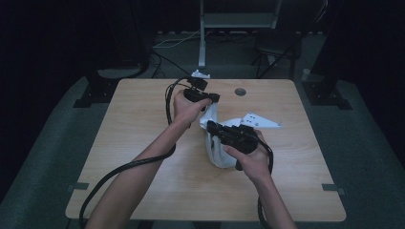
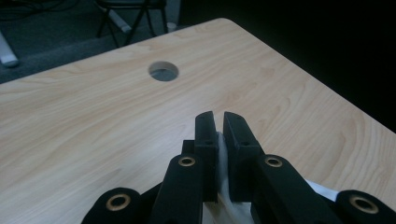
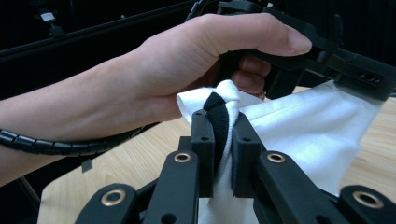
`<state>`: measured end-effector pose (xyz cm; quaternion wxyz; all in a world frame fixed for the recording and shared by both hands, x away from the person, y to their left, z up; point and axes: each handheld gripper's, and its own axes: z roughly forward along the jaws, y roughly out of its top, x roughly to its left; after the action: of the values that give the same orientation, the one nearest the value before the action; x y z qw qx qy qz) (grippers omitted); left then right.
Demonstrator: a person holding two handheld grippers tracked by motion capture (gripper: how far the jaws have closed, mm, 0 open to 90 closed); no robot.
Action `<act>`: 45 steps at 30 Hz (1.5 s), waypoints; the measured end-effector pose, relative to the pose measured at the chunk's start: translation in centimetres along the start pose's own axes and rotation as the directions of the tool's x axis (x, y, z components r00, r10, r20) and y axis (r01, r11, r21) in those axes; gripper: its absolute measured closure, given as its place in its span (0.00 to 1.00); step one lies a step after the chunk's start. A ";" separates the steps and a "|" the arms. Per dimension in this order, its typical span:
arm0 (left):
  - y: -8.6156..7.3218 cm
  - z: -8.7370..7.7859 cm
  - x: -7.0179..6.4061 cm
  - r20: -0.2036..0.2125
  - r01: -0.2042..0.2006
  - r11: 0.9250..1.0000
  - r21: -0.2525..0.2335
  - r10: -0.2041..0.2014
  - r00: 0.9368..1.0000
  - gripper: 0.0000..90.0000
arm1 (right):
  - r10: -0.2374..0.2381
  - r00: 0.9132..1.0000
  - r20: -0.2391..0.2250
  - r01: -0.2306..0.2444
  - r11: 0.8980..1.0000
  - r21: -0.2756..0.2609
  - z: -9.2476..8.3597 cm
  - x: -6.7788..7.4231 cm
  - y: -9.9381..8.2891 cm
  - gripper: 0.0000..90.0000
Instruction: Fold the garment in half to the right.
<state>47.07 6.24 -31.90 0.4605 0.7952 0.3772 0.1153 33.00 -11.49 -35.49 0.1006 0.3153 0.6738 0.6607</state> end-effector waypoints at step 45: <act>2.6 -2.9 1.9 -0.049 0.002 0.999 -0.050 -0.005 0.999 0.94 | 0.000 1.000 -0.024 -0.002 0.998 -0.065 2.9 0.9 3.6 0.93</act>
<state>48.11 8.70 -28.50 0.4710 0.7797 0.3869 0.1432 34.96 -8.81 -32.08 0.1022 0.3041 0.6529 0.6861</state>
